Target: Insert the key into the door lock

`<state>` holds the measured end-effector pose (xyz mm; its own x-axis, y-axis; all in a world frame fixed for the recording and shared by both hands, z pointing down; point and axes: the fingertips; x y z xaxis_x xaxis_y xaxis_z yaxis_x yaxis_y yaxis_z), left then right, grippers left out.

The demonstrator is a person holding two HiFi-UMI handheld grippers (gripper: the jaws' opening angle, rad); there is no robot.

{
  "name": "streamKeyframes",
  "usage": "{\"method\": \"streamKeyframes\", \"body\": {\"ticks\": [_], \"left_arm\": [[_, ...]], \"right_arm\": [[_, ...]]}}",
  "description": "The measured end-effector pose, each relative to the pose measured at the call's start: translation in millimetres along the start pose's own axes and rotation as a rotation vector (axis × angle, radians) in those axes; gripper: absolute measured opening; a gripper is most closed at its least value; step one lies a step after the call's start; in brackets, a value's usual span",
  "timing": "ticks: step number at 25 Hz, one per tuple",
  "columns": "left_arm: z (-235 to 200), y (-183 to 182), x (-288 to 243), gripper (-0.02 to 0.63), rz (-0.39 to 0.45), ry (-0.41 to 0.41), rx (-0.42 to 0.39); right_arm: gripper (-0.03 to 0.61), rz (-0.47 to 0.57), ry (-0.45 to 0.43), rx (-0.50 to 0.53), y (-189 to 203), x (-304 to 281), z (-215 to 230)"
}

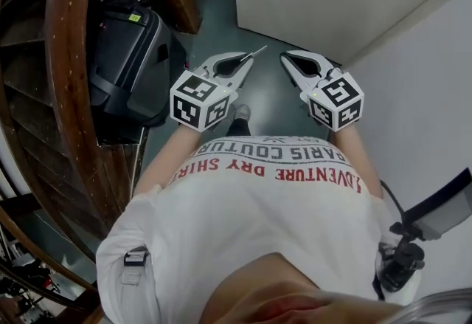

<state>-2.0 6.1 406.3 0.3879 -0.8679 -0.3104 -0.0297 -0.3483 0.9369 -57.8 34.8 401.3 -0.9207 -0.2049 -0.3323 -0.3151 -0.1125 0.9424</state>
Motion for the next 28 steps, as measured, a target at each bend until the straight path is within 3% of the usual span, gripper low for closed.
{"method": "streamKeyframes", "body": {"ticks": [5,12,22,28], "left_arm": [[-98.2,-29.7,-49.9,0.023,-0.022,0.004,0.003],[-207.0,-93.6,-104.4,0.023,0.007,0.039,-0.064],[-245.6,-106.2,-157.8,0.023,0.006,0.115,-0.055],[-271.9,-112.8,-183.6,0.023,-0.003,0.092,-0.039]], "right_arm": [[0.002,-0.004,0.004,-0.035,-23.9,-81.7,69.2],[0.002,0.049,0.071,-0.023,-82.3,-165.4,152.8],[0.003,0.042,0.175,-0.018,-92.0,-191.4,218.3],[0.002,0.013,0.116,-0.01,-89.6,-216.0,246.4]]}}
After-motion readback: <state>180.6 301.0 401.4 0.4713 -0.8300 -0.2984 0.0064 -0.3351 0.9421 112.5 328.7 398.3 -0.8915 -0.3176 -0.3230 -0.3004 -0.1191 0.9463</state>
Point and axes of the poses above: the fingertips, and each gripper's own axes: x backward along the fingers, z to its right, y out of its underside, and after that the axes turned 2 degrees about -x, right-handed
